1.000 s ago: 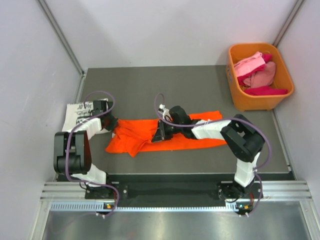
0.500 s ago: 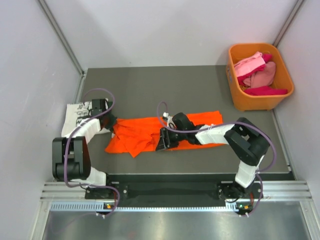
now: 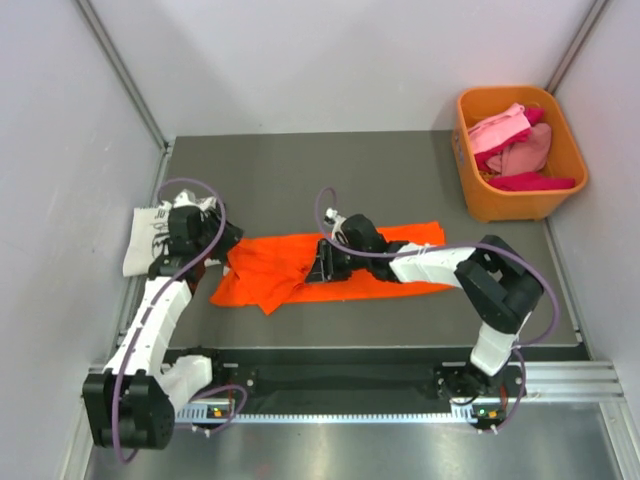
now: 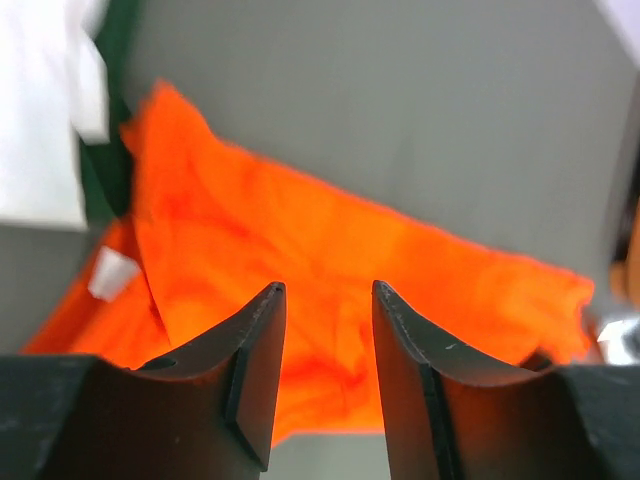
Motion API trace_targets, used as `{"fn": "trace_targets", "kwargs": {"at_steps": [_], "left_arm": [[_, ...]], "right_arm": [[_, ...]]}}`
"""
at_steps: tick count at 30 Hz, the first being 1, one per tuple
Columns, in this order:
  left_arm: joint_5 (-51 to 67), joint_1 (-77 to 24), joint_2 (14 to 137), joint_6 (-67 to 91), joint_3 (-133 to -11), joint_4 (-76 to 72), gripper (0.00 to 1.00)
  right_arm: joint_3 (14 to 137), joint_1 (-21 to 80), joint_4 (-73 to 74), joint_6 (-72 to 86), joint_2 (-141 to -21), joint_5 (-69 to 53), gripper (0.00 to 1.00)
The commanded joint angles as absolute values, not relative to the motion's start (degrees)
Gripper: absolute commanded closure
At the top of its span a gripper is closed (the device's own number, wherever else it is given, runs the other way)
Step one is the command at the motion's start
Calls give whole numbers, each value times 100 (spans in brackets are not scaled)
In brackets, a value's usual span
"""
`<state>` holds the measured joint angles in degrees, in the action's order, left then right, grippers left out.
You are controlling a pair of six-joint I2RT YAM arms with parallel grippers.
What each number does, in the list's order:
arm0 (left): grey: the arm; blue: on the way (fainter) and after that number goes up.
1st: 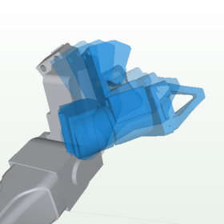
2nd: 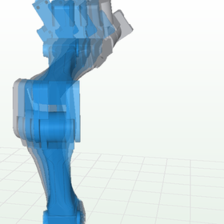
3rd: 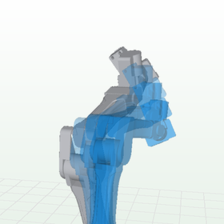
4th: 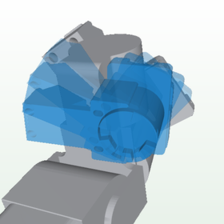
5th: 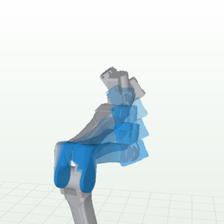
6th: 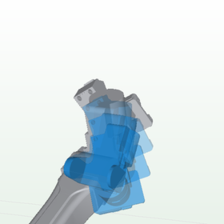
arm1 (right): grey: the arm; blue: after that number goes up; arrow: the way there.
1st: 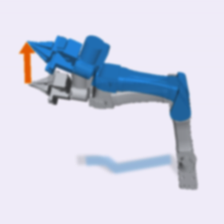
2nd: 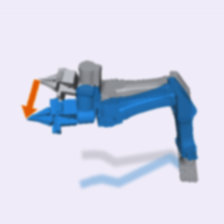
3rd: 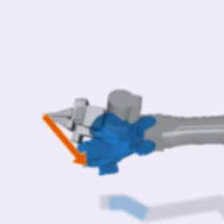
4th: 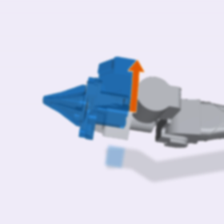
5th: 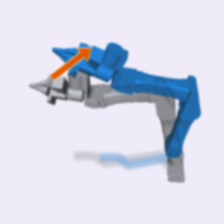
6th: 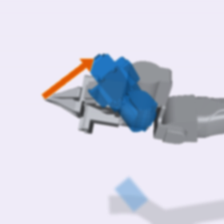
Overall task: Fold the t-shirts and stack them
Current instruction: Fold the tshirt
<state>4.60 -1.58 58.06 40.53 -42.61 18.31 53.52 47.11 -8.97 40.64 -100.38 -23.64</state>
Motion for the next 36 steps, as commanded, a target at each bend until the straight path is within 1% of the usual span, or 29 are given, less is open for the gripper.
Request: {"fn": "trace_targets", "kwargs": {"at_steps": [1,5,8,11,12,15,20,23,26,29,32,33,34,36], "left_arm": [[1177,-369,5678,4130,-3772,2197,56],[1231,-799,5607,4350,-3280,2206,57],[1283,-1045,5678,4465,-3103,2215,59],[1309,-1230,5704,4552,-3024,2311,61],[1301,-1257,5695,4553,-3015,2381,61],[1082,-1344,5573,4605,-3050,2759,60],[914,-1371,5493,4816,-2909,3120,58],[993,-1371,5712,4922,-2708,2893,57],[950,-1397,5897,4878,-2506,2681,57],[660,-1389,6020,4659,-2417,2768,57],[606,-1397,6021,4640,-2364,2830,57],[572,-1397,5916,4745,-2356,2900,63],[389,-1397,5837,4824,-2364,2979,65],[194,-1397,5487,4965,-2443,3189,65]], "right_arm": [[5800,4781,-1564,4385,-10247,-2408,60],[6318,4860,-1521,4421,-10686,-2504,63],[6521,4887,-1529,4482,-10976,-2540,67],[6522,4904,-1529,4588,-11205,-2523,72],[6504,4904,-1529,4605,-11250,-2566,75],[6346,4992,-1529,4649,-11320,-2593,78],[6013,5115,-1652,4711,-11303,-2593,79],[6020,5124,-1609,4729,-11241,-2506,78],[6152,5142,-1258,4571,-11171,-2356,77],[6266,5150,-792,4316,-11075,-2119,75],[6381,5142,-440,4087,-11004,-1952,75],[6390,5142,-379,4017,-10960,-1899,75],[6381,5133,-361,3973,-10856,-1803,75],[6346,5124,-299,3859,-10715,-1679,73]]}}
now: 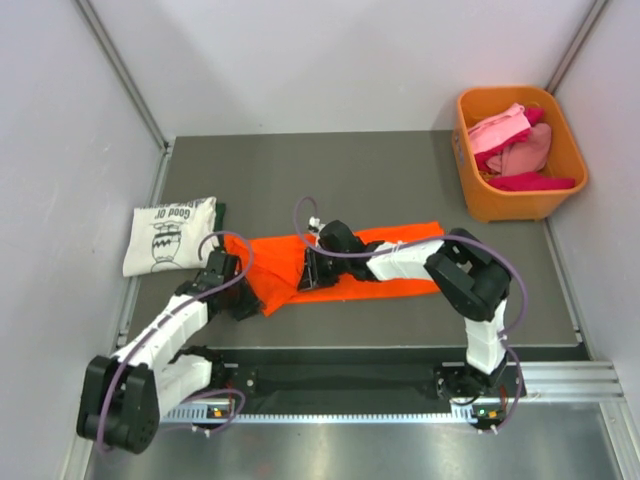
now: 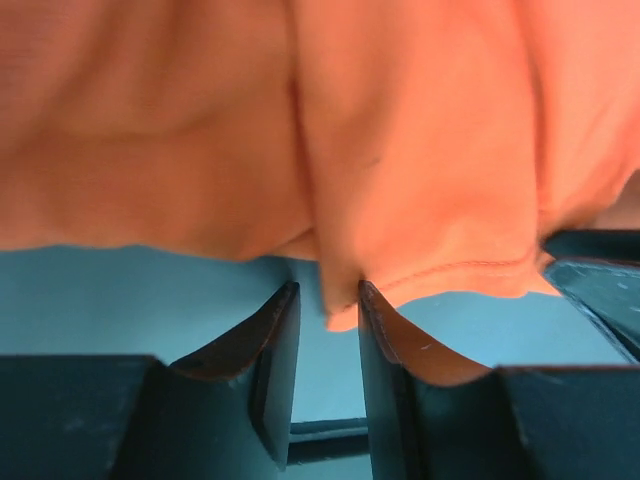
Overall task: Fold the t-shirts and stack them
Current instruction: Fold the tshirt
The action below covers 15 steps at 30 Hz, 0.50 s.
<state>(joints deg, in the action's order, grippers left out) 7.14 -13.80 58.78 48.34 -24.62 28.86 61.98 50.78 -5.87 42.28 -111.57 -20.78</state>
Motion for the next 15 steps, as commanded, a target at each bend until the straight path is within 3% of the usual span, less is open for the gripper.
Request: {"fn": "trace_targets", "kwargs": {"at_steps": [1,7,10,11,12,14,15], "left_arm": [[115,-1397,5336,5001,-2469,3260,65],[-53,-1397,4544,5133,-2689,3481,58],[-79,-1397,4386,5150,-2742,3463,37],[-184,-1397,4351,5194,-2794,3550,21],[-463,-1397,4281,5273,-2821,3594,13],[-571,-1389,4202,5247,-2874,3499,2],[-597,-1389,4123,5160,-2918,3472,2]], "right_arm": [[6311,5115,-273,3815,-10540,-1618,71],[6083,4940,-9,3463,-9837,-1169,59],[5872,4677,176,3331,-9511,-1090,57],[5810,4571,202,3314,-9423,-1081,57],[5749,4327,202,3261,-9344,-1116,57],[5590,4088,202,3121,-9115,-1221,56],[5572,3878,333,3042,-9062,-1230,56]]}}
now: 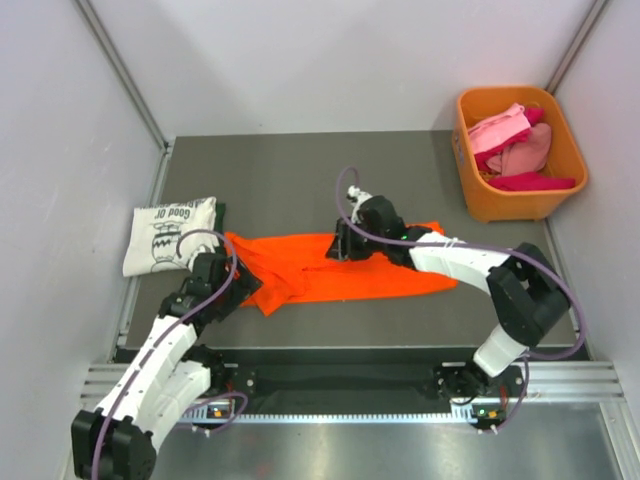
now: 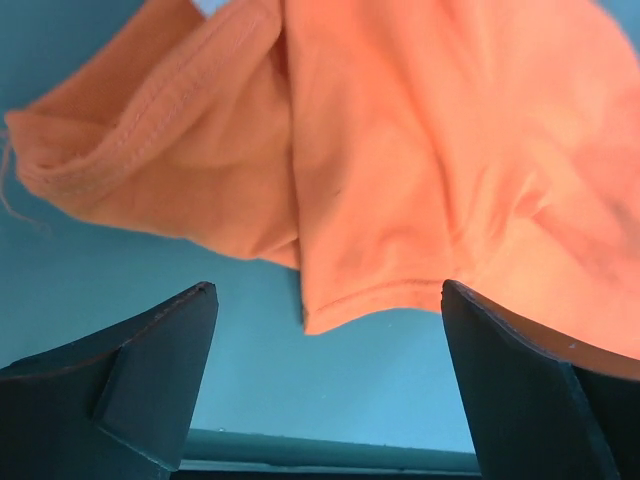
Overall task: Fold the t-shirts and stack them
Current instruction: Fold the tshirt
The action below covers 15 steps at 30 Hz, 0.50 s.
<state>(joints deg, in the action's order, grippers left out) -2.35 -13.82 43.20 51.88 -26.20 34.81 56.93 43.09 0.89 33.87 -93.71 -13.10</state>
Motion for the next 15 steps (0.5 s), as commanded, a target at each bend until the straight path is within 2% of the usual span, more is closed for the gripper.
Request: {"fn": "trace_targets", "kwargs": {"at_steps": [1,10,13,15], "left_arm": [[-615,-1389,4105,5142,-2961,3454,2],[-440,-1380,4543,4466,-3436,2945,2],[-413,-1380,4781,4316,-3551,2857,2],[-422,-1380,4851,4210,-3542,2734,2]], "right_arm": [[5598,3789,438,2963,-8957,-1222,56],[5345,2717,1160,2479,-8386,-661,52],[5107,2304,1318,2470,-8122,-169,48],[4932,2084,1388,2513,-7990,148,42]]}}
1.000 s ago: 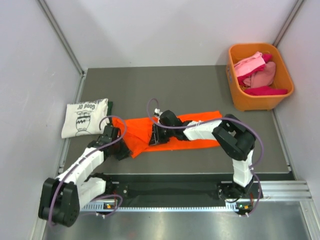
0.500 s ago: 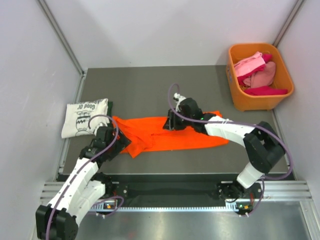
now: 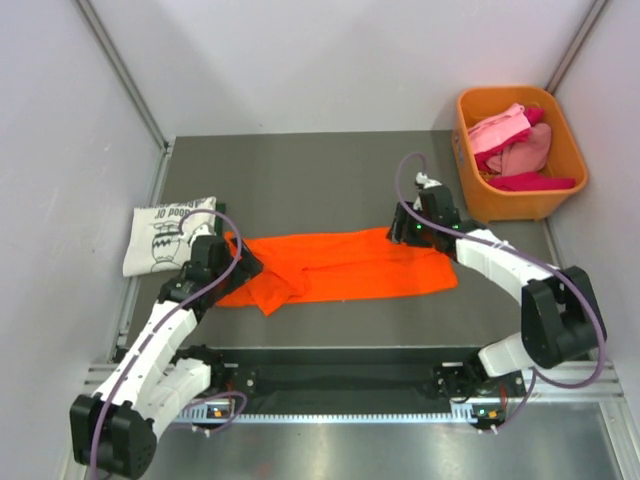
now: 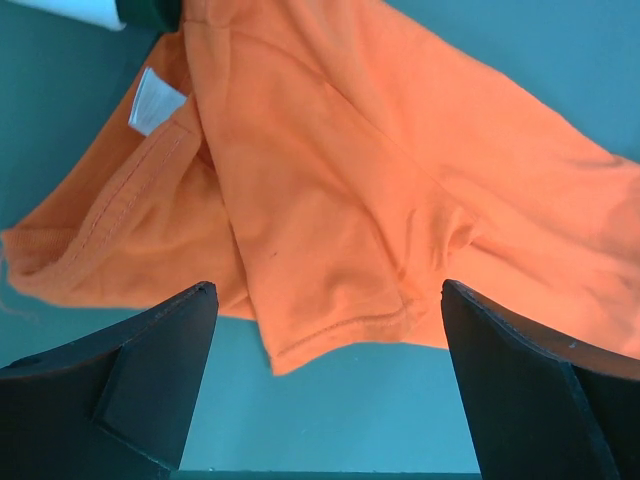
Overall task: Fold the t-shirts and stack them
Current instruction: Fold the tshirt
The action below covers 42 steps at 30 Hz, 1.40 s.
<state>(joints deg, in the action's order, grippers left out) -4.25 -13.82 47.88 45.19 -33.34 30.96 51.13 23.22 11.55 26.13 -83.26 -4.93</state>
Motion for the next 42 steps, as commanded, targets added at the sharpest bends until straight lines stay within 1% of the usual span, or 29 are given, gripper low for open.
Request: {"fn": "trace_targets", "kwargs": {"at_steps": [1,2,7,10,15,19,20,22,25,26,27,30,34,37,38,42], "left_arm": [[-422,-1380,4852,4193,-3516,2594,2],[-352,-1380,4886,4149,-3498,2523,2],[-255,-1380,5097,4078,-3463,2242,2],[-325,-1380,5299,4069,-3507,2189,2],[-255,-1371,5633,4069,-3560,2048,3],[-290,-1380,5757,4069,-3533,2039,4],[-325,-1380,5809,4087,-3516,2056,5],[-413,-1371,5888,4131,-3507,2126,5],[-466,-1380,5950,4175,-3559,2214,5],[-492,-1371,5976,4166,-3551,2224,5],[-510,-1380,5977,4166,-3559,2232,5],[-571,-1380,5968,4157,-3542,2233,5],[-624,-1380,6029,4192,-3559,2224,4],[-598,-1380,6082,4192,-3586,2197,3],[-589,-1380,6108,4166,-3577,2180,3],[-563,-1380,6144,4149,-3595,2145,3]], "right_arm": [[4878,2022,1389,2531,-7894,428,39],[4843,1908,1458,2592,-7858,570,36],[4685,1495,1529,2637,-7770,1177,37],[4684,1214,1477,2558,-7848,1117,40],[4720,1020,1406,2549,-8208,941,49],[4509,853,1240,2645,-8437,608,60],[4465,757,1135,2654,-8507,502,70],[4465,651,1177,2707,-8762,309,81],[4439,501,1301,2786,-8842,473,83],[4404,457,1275,2804,-8790,527,92],[4308,440,1266,2821,-8650,597,94],[4167,448,1309,2918,-8421,878,94],[4061,422,1406,2971,-8341,1134,92],[3982,396,1354,2953,-8131,1195,87],[3990,387,1362,2936,-8069,1204,83],[4060,395,1415,2874,-7823,1222,75]]}}
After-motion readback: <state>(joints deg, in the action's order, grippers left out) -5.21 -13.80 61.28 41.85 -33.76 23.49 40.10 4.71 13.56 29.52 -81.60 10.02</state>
